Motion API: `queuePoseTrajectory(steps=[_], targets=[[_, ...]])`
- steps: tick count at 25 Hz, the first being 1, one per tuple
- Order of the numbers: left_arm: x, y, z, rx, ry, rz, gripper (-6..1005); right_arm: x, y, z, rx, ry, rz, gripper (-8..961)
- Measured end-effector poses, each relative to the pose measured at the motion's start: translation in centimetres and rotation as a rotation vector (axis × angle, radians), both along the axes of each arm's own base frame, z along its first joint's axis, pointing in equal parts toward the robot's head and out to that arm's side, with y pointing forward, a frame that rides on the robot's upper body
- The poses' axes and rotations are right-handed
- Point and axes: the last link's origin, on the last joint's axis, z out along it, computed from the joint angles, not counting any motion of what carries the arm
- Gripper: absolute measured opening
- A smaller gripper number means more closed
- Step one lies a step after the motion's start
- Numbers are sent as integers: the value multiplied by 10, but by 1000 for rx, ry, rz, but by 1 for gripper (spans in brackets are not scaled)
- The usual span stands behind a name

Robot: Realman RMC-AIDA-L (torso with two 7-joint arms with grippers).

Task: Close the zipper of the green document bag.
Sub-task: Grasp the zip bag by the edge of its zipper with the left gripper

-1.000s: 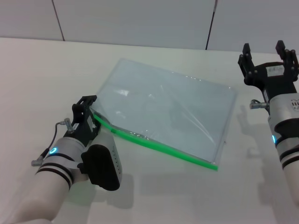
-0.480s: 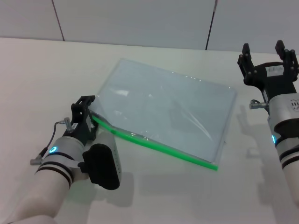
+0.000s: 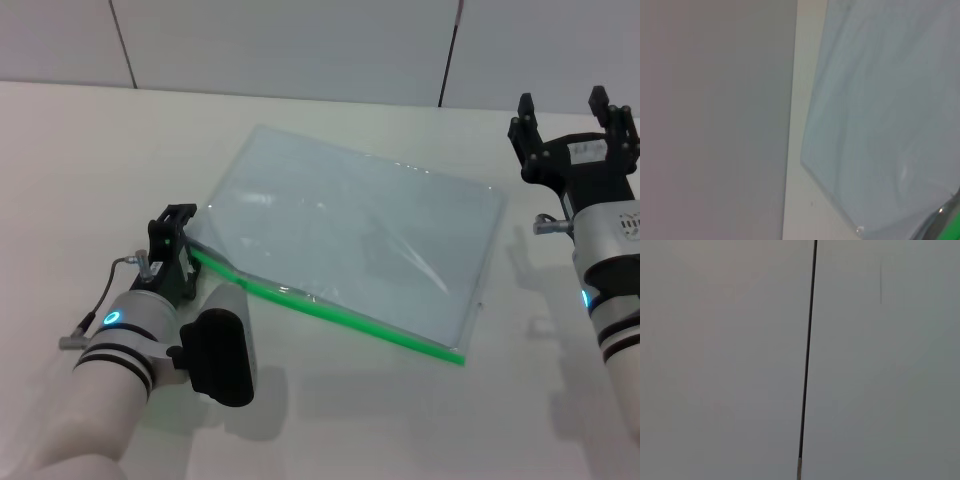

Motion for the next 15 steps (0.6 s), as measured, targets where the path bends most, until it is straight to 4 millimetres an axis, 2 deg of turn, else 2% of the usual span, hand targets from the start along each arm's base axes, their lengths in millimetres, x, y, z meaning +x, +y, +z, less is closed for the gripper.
queuePoseTrajectory(steps=[7, 15], targets=[[11, 1, 7, 66, -41, -47, 527, 0, 0, 0, -1, 0, -2, 757], [10, 1, 6, 55, -27, -45, 523, 1, 0, 0, -2, 0, -3, 757]])
